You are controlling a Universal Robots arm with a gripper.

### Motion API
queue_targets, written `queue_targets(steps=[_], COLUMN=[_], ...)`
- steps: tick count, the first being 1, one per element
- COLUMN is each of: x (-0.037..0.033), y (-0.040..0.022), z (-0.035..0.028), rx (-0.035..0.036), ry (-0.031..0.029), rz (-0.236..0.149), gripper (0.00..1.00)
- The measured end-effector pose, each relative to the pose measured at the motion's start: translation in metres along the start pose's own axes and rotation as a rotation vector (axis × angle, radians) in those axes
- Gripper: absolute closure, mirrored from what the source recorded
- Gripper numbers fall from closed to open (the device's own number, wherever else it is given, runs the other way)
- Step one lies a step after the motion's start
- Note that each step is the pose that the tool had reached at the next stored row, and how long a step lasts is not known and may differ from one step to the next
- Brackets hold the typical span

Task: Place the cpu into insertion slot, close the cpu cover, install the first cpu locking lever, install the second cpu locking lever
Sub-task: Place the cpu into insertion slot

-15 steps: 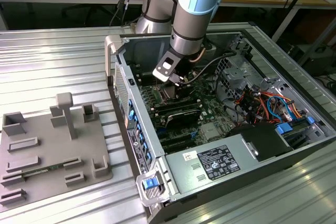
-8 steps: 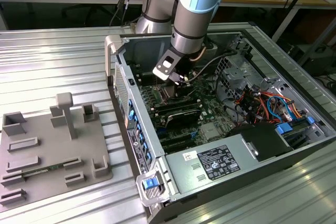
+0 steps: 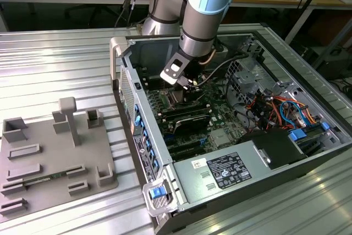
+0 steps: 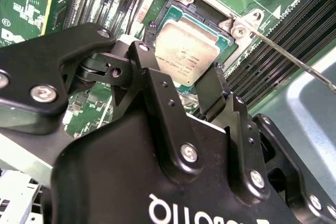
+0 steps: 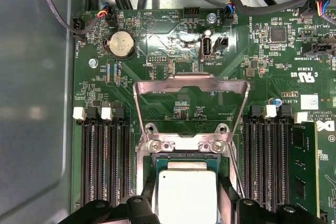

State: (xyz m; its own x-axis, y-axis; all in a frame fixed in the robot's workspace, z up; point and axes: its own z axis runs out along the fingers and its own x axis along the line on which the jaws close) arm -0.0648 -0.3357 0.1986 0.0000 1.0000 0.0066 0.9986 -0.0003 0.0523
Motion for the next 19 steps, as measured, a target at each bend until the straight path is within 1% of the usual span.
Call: queue_targets(steps=[14, 15, 16, 17, 18, 19], x=[0.0000, 0.0000, 0.0000, 0.0000, 0.0000, 0.0000], y=[0.0005, 0.0005, 0.0005, 0.0005, 0.0005, 0.0005], z=[0.0002, 0.0002, 0.0002, 0.0003, 0.0002, 0.0002], rx=[0.0000, 0.0001, 0.0000, 0.0000, 0.0001, 0.0000], ry=[0.0001, 0.0001, 0.0002, 0.0003, 0.0002, 0.0001], rz=[-0.003, -0.003, -0.003, -0.003, -0.003, -0.003], gripper=[0.45, 0.44, 0.38, 0.38, 0.31, 0.31])
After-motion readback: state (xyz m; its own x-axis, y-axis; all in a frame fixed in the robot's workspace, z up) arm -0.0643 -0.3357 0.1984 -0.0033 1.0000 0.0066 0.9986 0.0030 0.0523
